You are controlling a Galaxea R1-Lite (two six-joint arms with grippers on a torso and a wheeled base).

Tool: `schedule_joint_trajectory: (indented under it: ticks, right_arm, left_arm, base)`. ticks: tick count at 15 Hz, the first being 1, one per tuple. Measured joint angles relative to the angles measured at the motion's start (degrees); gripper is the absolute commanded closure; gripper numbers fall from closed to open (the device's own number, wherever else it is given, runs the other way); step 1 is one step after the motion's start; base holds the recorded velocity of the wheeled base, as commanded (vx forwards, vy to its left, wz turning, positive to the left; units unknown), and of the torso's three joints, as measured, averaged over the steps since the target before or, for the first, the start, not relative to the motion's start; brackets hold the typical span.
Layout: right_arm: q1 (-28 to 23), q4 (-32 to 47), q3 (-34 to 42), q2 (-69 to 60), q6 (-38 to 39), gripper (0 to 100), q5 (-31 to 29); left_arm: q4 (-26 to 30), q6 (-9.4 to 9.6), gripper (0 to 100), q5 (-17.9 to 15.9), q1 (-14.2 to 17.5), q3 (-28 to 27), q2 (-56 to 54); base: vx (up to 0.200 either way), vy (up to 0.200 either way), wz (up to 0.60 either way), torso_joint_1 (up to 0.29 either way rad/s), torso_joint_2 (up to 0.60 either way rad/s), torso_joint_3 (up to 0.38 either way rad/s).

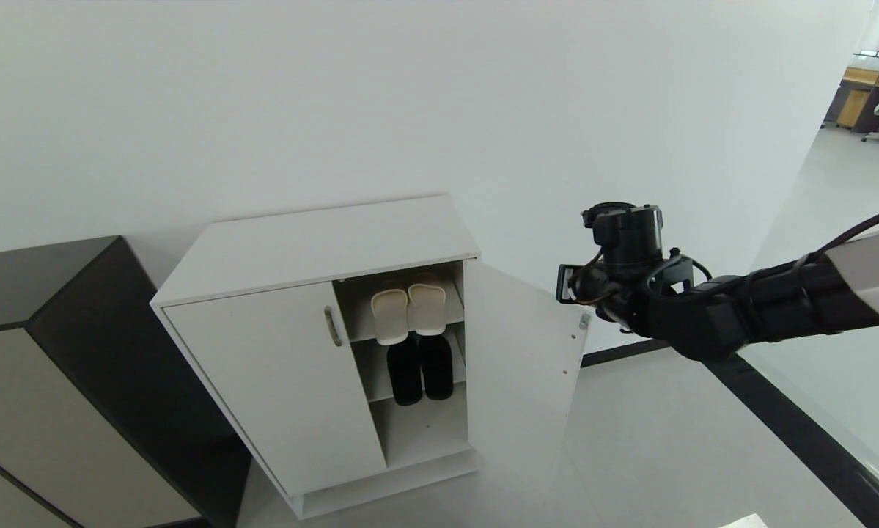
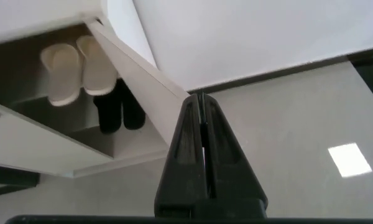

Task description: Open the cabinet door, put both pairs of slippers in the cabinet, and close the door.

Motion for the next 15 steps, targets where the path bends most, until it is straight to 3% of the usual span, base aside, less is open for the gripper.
schedule_joint_trajectory:
  ticks: [15]
  right_arm:
    - [-3.2,-1.8,-4.5,10.2,-0.1,100,-0.1]
  left_arm:
    - [0.0,-0.09,100,0.0,0.0,0.0,0.0]
  base:
    - [0.000,0.000,0.00,0.000,0.00,0.000]
